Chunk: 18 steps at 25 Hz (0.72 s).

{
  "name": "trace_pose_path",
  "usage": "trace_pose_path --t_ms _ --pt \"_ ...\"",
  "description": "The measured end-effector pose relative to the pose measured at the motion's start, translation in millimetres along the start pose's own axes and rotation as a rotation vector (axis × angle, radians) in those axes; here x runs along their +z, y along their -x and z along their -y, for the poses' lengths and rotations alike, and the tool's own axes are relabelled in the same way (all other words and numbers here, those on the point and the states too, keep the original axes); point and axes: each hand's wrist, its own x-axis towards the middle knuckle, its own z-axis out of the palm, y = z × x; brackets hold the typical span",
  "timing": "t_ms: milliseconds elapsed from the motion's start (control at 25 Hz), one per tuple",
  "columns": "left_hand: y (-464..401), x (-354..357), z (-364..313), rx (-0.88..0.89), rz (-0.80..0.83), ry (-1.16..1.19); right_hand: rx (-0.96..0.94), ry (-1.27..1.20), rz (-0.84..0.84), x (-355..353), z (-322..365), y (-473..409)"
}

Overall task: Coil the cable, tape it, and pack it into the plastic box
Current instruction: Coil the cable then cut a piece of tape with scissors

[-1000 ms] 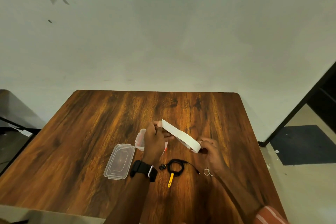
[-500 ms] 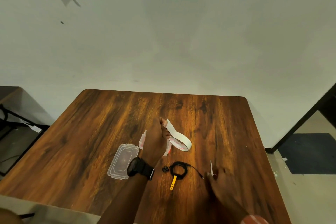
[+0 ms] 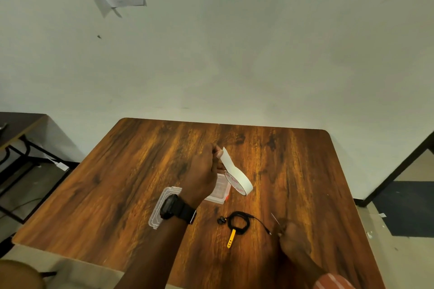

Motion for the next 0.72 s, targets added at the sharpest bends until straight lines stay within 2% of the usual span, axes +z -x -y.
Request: trace_pose_path --t_ms 40,160,240,320,440,520,600,640,720 --pt "-1 -4 -2 0.039 0.014 -0.002 0.02 -0.14 0.024 1 -2 -1" --pt "-7 -15 -6 0.157 0.057 0.006 0.13 -0.758 0.073 -9 -1 1" --pt "-15 -19 -8 0.224 0.091 0.002 0.134 -1.111 0.126 -31 12 4" --pt "-22 -23 -11 0.23 0.12 0.002 0.094 -1.437 0.263 -62 35 10" --pt "-30 -30 -19 0.239 0.149 0.003 0.004 -1.694 0.472 -114 75 26" --pt "-34 -36 -24 0.246 0.161 0.02 -0.107 -1.669 0.54 -142 96 40" --pt "-37 -40 -29 0.233 0.164 0.07 -0.262 -1.495 0.512 -164 113 53" --pt "-39 -42 -31 0.226 0.171 0.074 -0.373 -1.302 0.429 -174 120 61" --pt "-43 -45 -34 0.22 0.181 0.064 -0.652 -0.708 0.169 -198 131 70"
